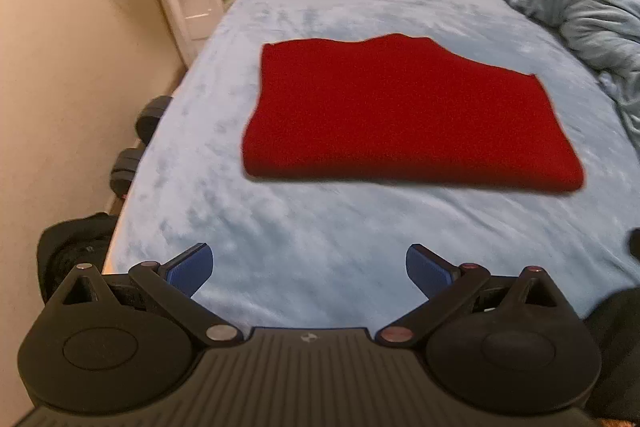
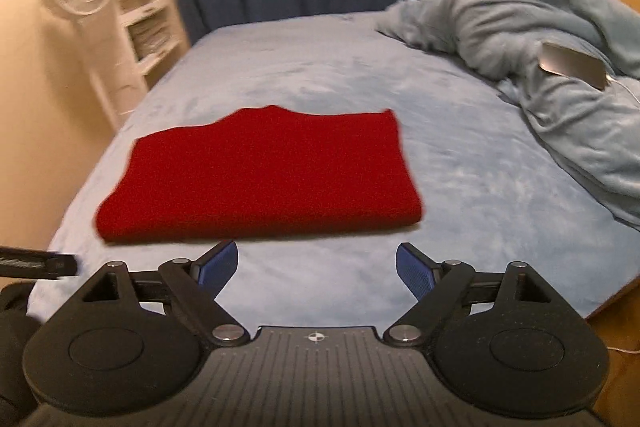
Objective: Fold small clothes
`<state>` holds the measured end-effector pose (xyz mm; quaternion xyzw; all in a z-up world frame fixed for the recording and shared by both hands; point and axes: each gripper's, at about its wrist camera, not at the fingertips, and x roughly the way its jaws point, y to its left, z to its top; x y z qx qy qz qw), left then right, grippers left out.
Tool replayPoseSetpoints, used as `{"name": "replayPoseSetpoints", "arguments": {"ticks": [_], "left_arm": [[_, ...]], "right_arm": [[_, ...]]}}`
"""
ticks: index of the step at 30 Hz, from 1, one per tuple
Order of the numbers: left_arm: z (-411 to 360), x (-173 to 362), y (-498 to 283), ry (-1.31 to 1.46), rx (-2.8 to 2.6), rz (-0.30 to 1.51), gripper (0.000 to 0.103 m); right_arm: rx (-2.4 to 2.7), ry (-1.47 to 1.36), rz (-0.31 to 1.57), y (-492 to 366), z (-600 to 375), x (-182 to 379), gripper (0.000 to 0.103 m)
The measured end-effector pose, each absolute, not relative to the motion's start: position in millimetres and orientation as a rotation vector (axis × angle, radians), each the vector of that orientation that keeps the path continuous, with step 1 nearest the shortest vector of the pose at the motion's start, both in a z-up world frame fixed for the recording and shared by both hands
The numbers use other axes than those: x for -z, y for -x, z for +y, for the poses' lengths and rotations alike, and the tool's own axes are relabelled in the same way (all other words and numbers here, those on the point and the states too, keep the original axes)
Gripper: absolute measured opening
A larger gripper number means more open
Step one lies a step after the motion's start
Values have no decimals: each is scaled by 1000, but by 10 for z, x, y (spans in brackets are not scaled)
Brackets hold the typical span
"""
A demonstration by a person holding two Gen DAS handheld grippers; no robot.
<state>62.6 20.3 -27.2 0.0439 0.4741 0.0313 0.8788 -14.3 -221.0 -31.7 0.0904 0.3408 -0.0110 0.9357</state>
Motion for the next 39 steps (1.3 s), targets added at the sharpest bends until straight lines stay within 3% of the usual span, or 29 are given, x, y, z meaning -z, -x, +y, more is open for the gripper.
{"name": "replayPoseSetpoints", "arguments": {"ticks": [7,39], "left_arm": [[86,215,-334,-127,-37,951,103],[132,166,-371,-129,-39,957,103]], "right_arm": [[-34,-229,732,342,-2079,302,87],[-30,-234,750,306,-2079,313,87]]}}
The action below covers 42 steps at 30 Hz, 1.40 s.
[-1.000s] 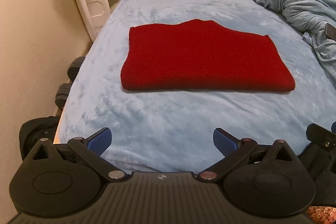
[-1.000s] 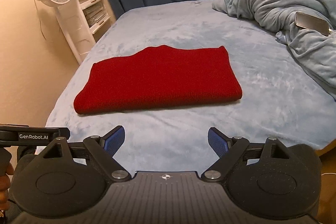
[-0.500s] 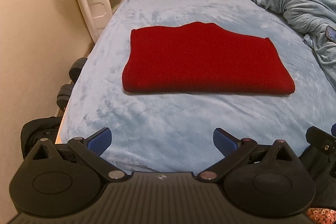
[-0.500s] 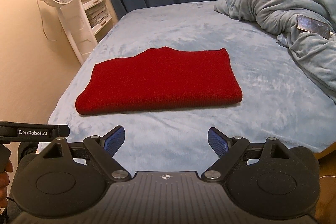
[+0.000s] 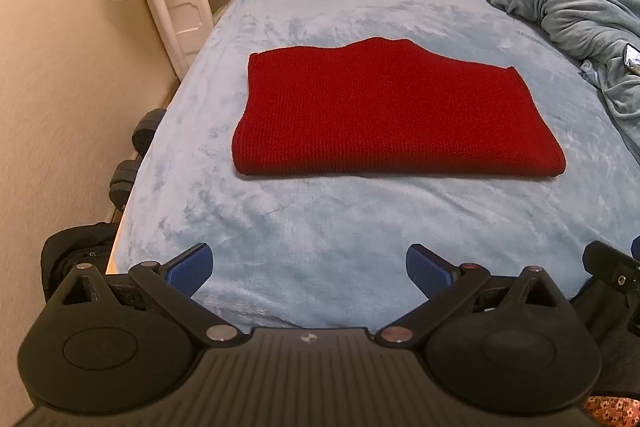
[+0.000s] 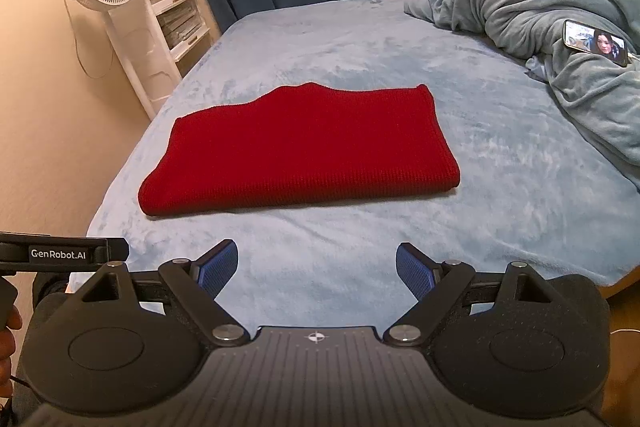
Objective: Fold small clothes
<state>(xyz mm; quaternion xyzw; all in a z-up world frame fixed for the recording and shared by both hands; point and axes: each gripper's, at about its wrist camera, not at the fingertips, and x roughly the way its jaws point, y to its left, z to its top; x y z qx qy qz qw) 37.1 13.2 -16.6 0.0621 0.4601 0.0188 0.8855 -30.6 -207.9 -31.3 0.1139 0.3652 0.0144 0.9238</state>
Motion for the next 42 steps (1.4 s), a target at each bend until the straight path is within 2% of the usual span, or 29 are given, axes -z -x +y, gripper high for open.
{"name": "replayPoseSetpoints", "arguments": {"ticks": [12,18,24,33,34,35,36,39,42], "left_arm": [[198,358,-532,-121,-50,1012,103],[442,456,-785,-72,-116,1037,103],[863,624,-1187,-37,-256,1044,103],[1436,1151,-1855,25,-404,1066,103],[1485,1225,-1914,34,-414,1074,103],[1529,1293,-1969,45,-421,1080,103],[1574,1360,-2028,53,-429,1087,103],[1691,1495,-2156,77,-451,1090,103],[1764,1558,-2236,110,-457,1067,103]], "right_arm": [[-16,-313,768,108,-2230,492,87],[66,-706,746,-332,-2861,810,87],[246,-1052,710,-918,-3489,1391,87],[368,-1331,723,-1524,-3815,2203,88],[351,-1335,706,-1567,-3809,2215,87],[329,-1317,697,-1613,-3789,2209,59],[302,-1279,709,-1664,-3766,2192,18],[237,-1150,653,-1700,-3650,1923,16],[255,-1060,682,-1742,-3588,1814,16]]}}
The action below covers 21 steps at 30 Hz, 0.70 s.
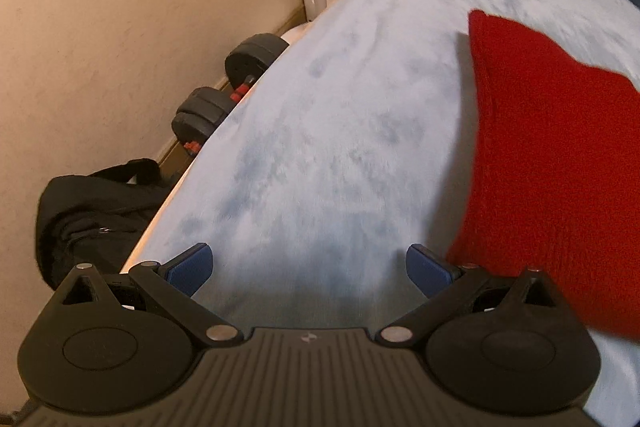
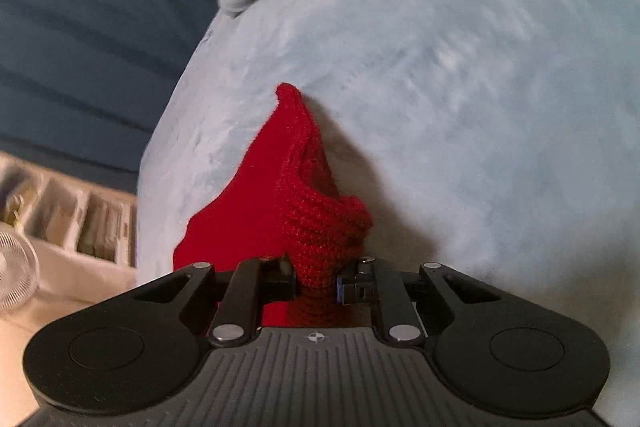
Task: Fold small clothes
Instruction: 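Grasp the folded cardigan edge with the right tool and lift it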
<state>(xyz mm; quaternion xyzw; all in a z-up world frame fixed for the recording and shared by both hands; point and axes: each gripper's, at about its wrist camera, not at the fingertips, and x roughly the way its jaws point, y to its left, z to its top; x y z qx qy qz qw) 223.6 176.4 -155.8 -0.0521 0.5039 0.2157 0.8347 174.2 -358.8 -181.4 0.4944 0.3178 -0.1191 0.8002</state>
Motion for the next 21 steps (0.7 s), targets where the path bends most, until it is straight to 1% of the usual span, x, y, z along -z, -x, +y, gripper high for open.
{"name": "replayPoseSetpoints", "arguments": {"ticks": [3,6,9,11,14,16,18,21], "left_arm": [[1780,1628,-2283,133,-445,1074,103],[1784,1676,-2258,119,-434,1057,103],[1858,1728,-2240,159,-420,1055,103],[1902,1739,-2227,188,-412,1048,103],[1926,1747,-2222,193,-394,1038,103],[1963,1732,-2220,221,-384,1034,103],[2037,1714,-2210,261,-375,1028,103],[2167,1683,-2181,332,-377,1018,103]], "right_arm": [[334,-1018,785,-1824,-3581,1968,16],[380,-970,807,-1881,-3495,1937,17],[422,-797,818,-2000,-3274,1629,16],[408,-578,776,-2114,-2992,1273,16],[269,-198,637,-2329,-2172,687,15],[136,5,555,-2387,-1492,443,15],[-18,188,491,-2332,-783,373,15],[-289,441,459,-2052,223,636,15]]}}
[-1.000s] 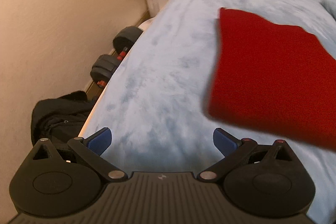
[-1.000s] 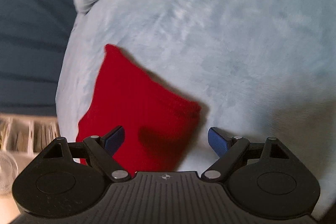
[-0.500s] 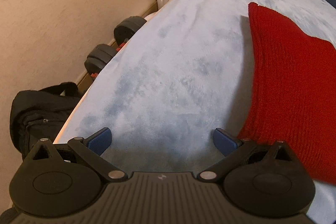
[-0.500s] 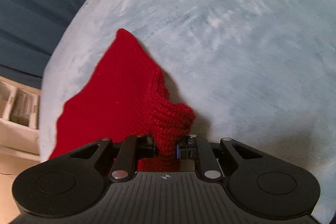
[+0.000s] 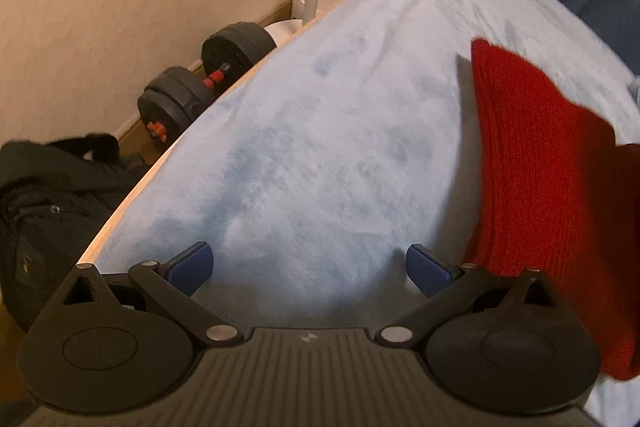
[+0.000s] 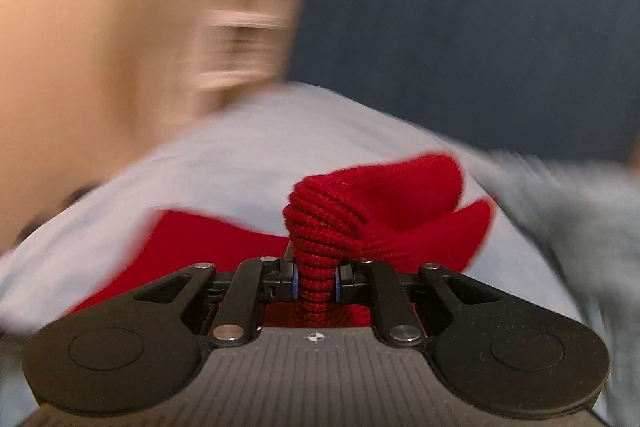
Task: Fold small clothes
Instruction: 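Grasp the folded cardigan edge with the right tool and lift it, then fold the lifted edge over the bundle with the right tool and release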
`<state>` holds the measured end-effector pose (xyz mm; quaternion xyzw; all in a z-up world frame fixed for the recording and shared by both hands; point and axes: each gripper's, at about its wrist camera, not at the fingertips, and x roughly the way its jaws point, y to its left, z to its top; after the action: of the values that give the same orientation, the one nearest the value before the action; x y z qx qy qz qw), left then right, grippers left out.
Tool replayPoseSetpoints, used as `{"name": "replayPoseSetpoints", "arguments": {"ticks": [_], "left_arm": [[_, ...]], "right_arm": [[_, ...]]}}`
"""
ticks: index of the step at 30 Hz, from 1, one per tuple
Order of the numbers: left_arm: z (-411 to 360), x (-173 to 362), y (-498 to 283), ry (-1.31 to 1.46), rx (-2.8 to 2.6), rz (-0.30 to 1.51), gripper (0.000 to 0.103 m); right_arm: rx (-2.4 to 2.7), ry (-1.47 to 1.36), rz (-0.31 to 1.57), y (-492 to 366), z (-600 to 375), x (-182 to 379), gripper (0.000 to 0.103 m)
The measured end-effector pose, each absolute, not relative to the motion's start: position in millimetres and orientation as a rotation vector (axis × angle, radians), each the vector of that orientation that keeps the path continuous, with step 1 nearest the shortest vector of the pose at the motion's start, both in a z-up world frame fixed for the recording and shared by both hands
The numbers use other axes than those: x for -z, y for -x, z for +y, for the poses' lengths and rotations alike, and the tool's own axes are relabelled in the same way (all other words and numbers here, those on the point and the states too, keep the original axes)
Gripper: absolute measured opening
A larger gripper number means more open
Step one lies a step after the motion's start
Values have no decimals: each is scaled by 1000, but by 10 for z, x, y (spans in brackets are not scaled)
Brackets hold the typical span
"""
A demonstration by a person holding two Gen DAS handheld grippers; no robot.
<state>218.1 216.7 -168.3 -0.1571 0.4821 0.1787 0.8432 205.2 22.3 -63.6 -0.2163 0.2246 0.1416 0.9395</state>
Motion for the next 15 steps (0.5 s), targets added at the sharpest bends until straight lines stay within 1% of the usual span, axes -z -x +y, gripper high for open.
{"name": "replayPoseSetpoints", "arguments": {"ticks": [2,4,5,8,10,11,12,13,15], "left_arm": [[2260,1669,-2160,374,-384,1012,103],[2311,1660,-2134,398,-388,1006,103],[2327,1655,-2133,401,-387,1006,103],[2327,1642,-2132,407,-376,1007,103],[2318,1634,-2145,413,-367,1010,103],[2324,1633,-2146,415,-364,1011,103],[2329,1628,-2144,418,-363,1010,103],[2338,1632,-2149,427,-363,1008,103],[2381,1638,-2132,451,-362,1001,103]], "right_arm": [[-439,574,532,-1878,686,1041,16],[-507,649,627,-1772,902,1410,16],[-501,677,631,-1714,950,1534,16],[-472,643,613,-1696,911,1535,18],[-505,613,610,-1703,867,1448,23],[-526,612,611,-1649,871,1429,31],[-560,604,617,-1634,866,1420,45],[-607,584,625,-1599,851,1418,51],[-675,539,632,-1469,814,1446,70]]}}
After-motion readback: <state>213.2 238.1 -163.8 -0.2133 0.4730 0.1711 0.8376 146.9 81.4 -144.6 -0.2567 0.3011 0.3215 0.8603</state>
